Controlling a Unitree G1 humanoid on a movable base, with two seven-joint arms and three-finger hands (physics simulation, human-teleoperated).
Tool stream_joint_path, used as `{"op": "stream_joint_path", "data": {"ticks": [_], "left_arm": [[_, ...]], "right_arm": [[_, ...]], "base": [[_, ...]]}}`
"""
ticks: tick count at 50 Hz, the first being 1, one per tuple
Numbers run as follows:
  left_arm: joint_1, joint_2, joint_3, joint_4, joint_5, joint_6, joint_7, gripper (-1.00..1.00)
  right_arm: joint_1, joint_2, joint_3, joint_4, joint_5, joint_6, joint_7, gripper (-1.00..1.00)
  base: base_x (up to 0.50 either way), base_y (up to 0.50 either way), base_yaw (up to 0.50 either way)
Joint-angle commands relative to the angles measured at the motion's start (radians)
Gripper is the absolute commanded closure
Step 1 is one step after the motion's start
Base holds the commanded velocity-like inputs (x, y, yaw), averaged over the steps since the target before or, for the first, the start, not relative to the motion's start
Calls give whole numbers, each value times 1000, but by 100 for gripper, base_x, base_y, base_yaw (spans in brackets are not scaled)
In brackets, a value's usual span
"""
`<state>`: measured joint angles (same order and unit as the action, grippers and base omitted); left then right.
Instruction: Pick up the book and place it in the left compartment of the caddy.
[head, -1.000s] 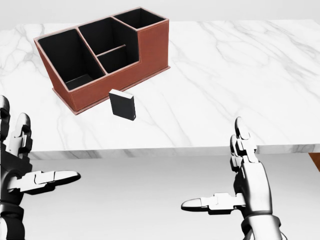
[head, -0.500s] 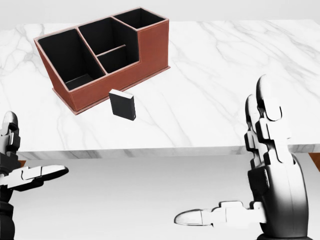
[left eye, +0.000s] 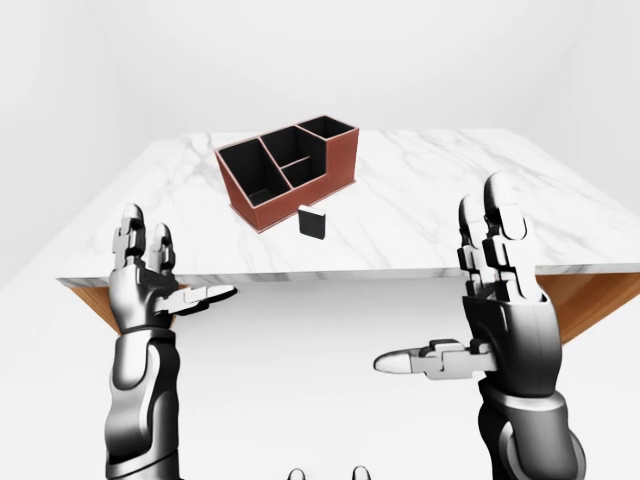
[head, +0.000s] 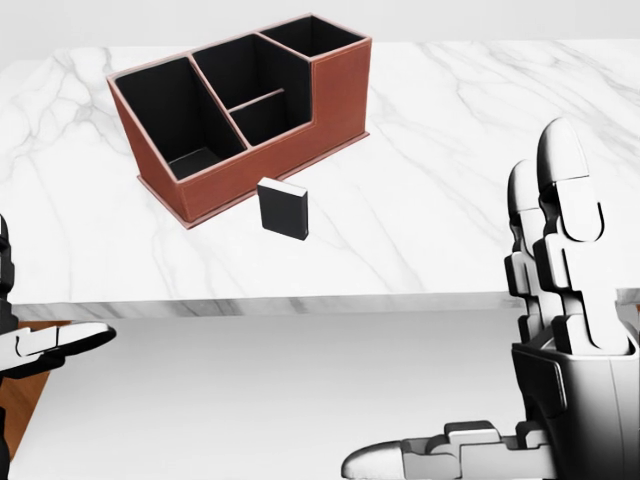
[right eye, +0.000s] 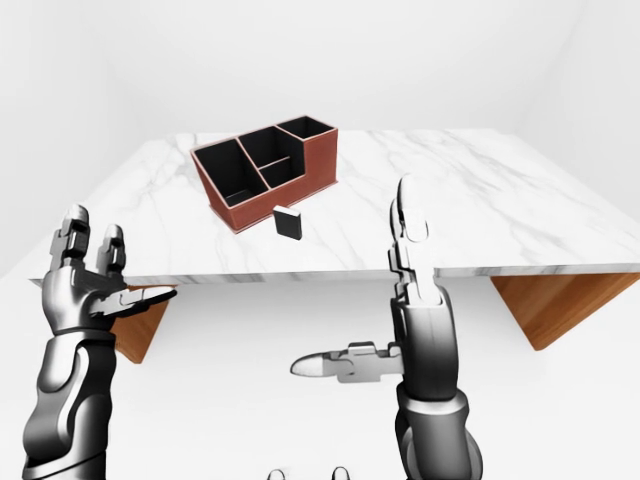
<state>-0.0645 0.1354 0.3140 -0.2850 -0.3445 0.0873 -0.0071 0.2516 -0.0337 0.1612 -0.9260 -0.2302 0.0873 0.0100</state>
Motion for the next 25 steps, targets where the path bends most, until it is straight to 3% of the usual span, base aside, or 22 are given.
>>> {"op": "stream_joint_path", "data": {"ticks": [1,19,25], "left_arm": [[2,6,14,-21,-11,0,2,-100],[7,6,17,-42,-15,0,0,-100],[6,5,18,-36,-14,0,-3,-100]], "right_arm": [[2,-3,13,-5,-11,0,5,-100],[10,-10,30,-19,-16,0,17,-100],[12,-15,43,-20,-18,0,17,-100]], "base": [[0,50,0],[0,50,0],[31,47,0]]}}
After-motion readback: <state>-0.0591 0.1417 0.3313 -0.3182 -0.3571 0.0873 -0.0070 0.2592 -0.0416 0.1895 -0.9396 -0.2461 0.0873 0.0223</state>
